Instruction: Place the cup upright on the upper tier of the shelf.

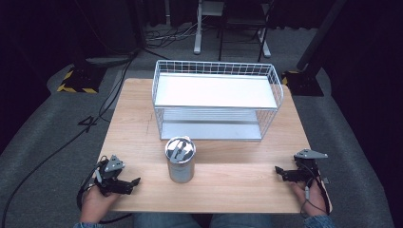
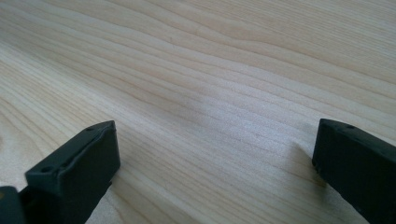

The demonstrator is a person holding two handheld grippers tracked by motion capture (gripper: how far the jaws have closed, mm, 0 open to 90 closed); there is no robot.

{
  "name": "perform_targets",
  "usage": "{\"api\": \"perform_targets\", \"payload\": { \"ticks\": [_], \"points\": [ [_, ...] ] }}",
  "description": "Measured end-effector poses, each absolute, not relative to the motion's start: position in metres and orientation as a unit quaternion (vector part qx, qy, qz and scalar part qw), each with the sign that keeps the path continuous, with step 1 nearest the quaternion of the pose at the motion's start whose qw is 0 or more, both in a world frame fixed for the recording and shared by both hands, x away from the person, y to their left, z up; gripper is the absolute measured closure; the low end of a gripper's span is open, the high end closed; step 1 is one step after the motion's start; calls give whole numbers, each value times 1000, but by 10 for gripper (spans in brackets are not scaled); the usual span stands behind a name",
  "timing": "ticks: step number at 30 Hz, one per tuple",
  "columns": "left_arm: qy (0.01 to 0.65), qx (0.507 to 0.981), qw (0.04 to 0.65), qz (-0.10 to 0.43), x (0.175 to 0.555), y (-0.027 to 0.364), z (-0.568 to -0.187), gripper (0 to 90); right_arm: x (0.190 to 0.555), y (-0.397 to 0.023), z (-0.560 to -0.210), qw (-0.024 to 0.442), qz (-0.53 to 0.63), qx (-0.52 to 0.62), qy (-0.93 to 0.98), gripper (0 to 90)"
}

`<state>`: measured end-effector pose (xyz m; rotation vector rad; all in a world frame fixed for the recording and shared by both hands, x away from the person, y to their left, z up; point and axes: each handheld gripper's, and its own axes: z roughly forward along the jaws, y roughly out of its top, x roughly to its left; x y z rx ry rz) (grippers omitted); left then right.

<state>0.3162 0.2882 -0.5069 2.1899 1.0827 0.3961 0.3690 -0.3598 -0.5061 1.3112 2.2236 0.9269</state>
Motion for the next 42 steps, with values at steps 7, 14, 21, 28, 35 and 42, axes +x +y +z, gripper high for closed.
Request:
{"api": "perform_targets", "payload": {
  "ticks": [7, 14, 21, 28, 35, 42],
  "points": [
    [415, 836, 326, 150, 315, 288, -507, 27, 370, -360, -506, 200, 331, 472, 792, 8],
    [414, 836, 327, 149, 314, 289, -507, 28, 370, -359, -506, 202, 330, 476, 790, 8],
    [423, 833, 326, 148, 314, 290, -505, 31, 370, -359, -506, 202, 330, 476, 790, 8],
    [430, 810, 370, 150, 308, 292, -488, 37, 370, -359, -506, 201, 330, 476, 790, 8],
    [415, 792, 419, 160, 296, 286, -467, 37, 370, -359, -506, 202, 330, 476, 790, 8],
    [388, 771, 475, 169, 290, 278, -451, 37, 370, -359, -506, 201, 330, 476, 790, 8]
  ]
}}
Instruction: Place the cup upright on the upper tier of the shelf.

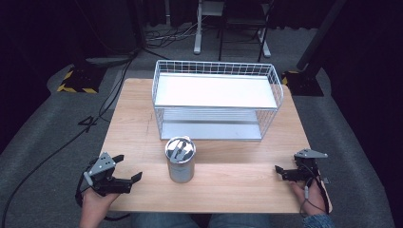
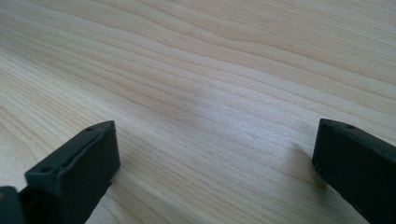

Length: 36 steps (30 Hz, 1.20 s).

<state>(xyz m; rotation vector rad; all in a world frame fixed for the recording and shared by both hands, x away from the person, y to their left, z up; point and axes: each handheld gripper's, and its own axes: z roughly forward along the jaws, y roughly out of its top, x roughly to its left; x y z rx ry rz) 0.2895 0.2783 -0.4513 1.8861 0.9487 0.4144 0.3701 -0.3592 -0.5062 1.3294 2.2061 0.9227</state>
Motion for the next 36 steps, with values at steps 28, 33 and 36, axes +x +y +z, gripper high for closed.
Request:
{"api": "perform_targets", "payload": {
  "ticks": [28, 33, 36],
  "points": [
    [345, 736, 558, 170, 281, 255, -440, 32, 370, -359, -506, 202, 330, 476, 790, 8],
    [340, 739, 557, 165, 281, 249, -439, 32, 370, -359, -506, 202, 330, 476, 790, 8],
    [337, 739, 560, 160, 282, 244, -438, 31, 370, -359, -506, 202, 330, 476, 790, 8]
  ]
}}
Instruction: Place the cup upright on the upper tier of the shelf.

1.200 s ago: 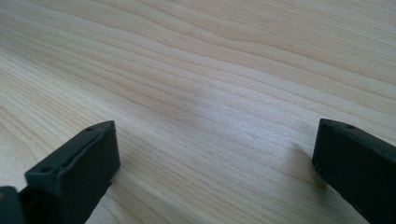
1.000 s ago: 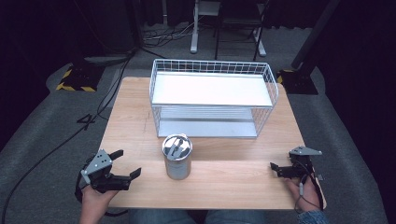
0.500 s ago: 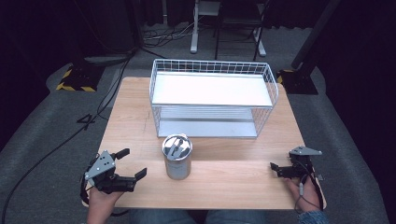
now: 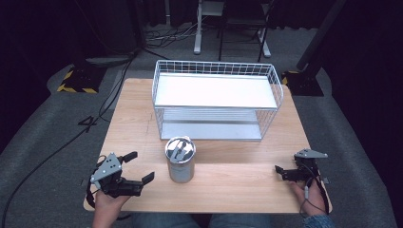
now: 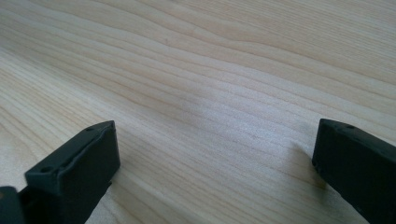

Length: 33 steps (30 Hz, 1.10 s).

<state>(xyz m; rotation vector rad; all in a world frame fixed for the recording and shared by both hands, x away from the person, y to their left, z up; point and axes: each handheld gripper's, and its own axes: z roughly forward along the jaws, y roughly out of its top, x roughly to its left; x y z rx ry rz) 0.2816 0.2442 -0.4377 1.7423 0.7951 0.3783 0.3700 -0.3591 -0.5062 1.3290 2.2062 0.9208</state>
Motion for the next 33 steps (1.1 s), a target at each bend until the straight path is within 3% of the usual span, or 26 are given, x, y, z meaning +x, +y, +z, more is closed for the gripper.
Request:
{"api": "perform_targets", "payload": {
  "ticks": [33],
  "points": [
    [300, 758, 561, 144, 299, 184, -432, 0, 369, -359, -506, 206, 328, 478, 788, 5]
  ]
}}
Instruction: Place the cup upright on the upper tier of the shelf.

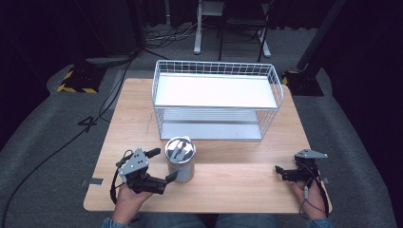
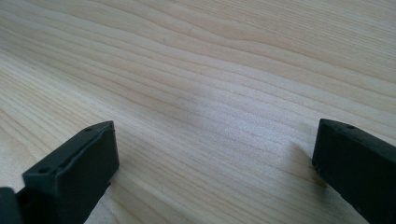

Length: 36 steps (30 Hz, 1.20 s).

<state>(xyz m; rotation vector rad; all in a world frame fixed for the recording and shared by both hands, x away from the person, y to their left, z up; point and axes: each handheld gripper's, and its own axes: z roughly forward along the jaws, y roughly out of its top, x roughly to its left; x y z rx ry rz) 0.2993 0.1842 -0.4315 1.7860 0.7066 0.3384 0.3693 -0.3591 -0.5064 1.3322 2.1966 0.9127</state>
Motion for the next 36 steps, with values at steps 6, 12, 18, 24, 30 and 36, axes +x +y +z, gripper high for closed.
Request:
{"api": "perform_targets", "payload": {
  "ticks": [6, 12, 18, 24, 30, 36],
  "points": [
    [305, 759, 557, 146, 305, 176, -434, 0, 369, -359, -506, 206, 327, 478, 788, 5],
    [304, 764, 548, 151, 310, 164, -436, 0, 369, -359, -506, 206, 327, 480, 788, 5],
    [314, 764, 542, 154, 316, 156, -438, 0, 369, -359, -506, 206, 327, 481, 787, 5],
    [327, 762, 537, 153, 323, 148, -444, 0, 369, -359, -506, 206, 327, 481, 787, 5],
    [323, 767, 530, 165, 327, 141, -449, 0, 369, -359, -506, 206, 327, 482, 787, 5],
    [322, 760, 539, 167, 327, 140, -452, 3, 369, -359, -506, 206, 326, 484, 785, 5]
  ]
}}
